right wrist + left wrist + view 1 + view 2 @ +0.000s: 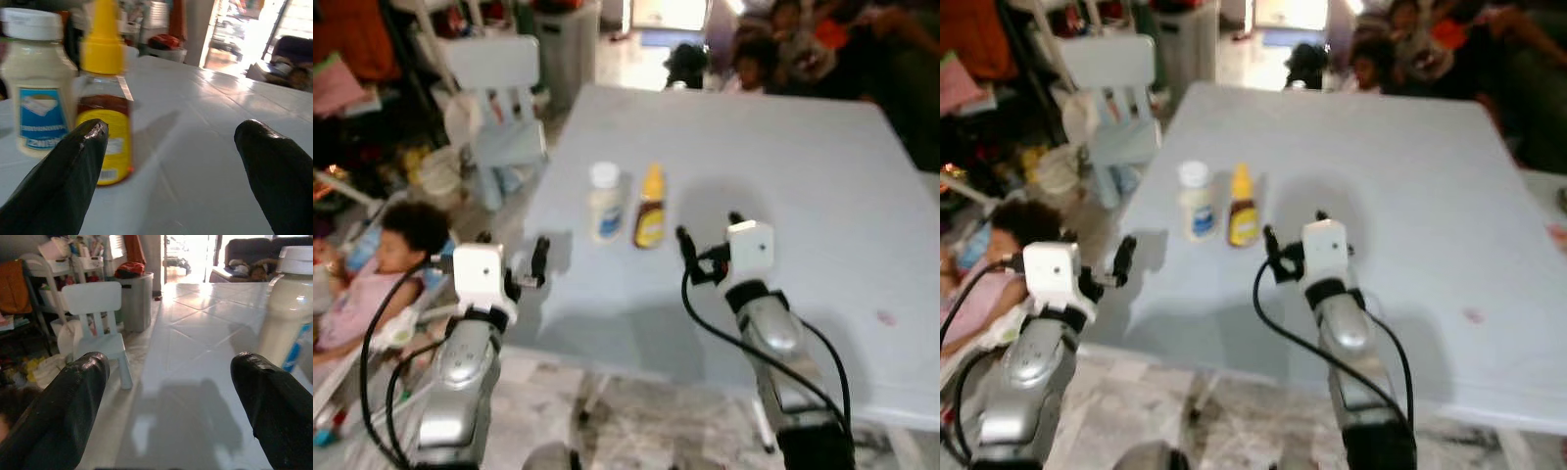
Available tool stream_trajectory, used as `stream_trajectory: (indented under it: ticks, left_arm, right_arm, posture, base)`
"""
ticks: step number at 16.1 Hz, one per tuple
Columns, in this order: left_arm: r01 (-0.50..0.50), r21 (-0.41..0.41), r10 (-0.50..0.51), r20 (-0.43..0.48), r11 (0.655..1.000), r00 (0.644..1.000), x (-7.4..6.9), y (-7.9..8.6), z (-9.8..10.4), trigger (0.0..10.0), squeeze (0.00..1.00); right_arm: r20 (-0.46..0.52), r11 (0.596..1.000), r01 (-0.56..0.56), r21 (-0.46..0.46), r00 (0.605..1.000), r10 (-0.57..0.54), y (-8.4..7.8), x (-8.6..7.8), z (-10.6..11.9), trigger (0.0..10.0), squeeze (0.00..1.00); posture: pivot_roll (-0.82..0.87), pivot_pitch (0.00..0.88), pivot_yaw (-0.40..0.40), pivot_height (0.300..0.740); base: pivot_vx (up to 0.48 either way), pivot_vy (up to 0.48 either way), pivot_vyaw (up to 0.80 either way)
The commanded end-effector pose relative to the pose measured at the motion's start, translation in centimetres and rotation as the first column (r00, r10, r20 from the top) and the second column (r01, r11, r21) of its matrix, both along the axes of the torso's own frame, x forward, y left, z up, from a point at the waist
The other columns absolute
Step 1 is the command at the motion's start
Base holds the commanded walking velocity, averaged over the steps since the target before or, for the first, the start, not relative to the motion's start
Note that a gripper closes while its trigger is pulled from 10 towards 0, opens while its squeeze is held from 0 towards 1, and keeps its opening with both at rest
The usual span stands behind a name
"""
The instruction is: Restocking fridge
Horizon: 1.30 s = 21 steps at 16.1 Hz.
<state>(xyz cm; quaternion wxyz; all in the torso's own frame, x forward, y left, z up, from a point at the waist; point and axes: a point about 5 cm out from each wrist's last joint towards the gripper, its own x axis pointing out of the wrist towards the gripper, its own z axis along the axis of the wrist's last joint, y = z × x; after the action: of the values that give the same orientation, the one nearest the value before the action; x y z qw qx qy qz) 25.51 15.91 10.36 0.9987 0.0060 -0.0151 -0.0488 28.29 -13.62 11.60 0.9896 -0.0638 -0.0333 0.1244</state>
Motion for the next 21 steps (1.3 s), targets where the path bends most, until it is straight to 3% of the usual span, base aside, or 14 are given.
stream_trajectory:
  ticks: [1,8,12,21]
  left_arm:
    - [0.011,0.003,-0.011,0.000,1.000,1.000,0.0,-0.4,0.1,10.0,0.00]
    - [-0.018,0.012,0.018,0.007,1.000,1.000,-0.7,0.0,0.6,10.0,0.00]
    - [-0.013,0.023,0.014,-0.011,1.000,1.000,-1.0,0.2,0.5,10.0,0.00]
    - [-0.020,0.060,0.021,-0.018,0.998,1.000,-1.7,0.8,1.0,10.0,0.00]
  right_arm:
    - [0.008,1.000,-0.018,-0.020,1.000,0.018,-0.1,0.2,0.1,10.0,0.00]
    - [0.061,0.999,-0.010,-0.031,0.998,0.012,-0.9,1.0,1.2,10.0,0.00]
    - [0.082,1.000,-0.009,-0.028,0.997,0.011,-1.7,3.0,2.2,10.0,0.00]
    - [0.080,0.971,-0.237,-0.018,0.968,0.238,2.4,5.7,3.0,10.0,0.00]
  posture:
    - [-0.03,0.043,-0.007,0.740]
    - [-0.02,0.092,-0.010,0.740]
    - [-0.01,0.113,-0.001,0.740]
    - [0.05,0.138,0.011,0.740]
  base:
    - [0.000,0.000,0.00]
    - [0.000,0.000,0.00]
    - [0.000,0.000,0.00]
    - [0.000,0.000,0.00]
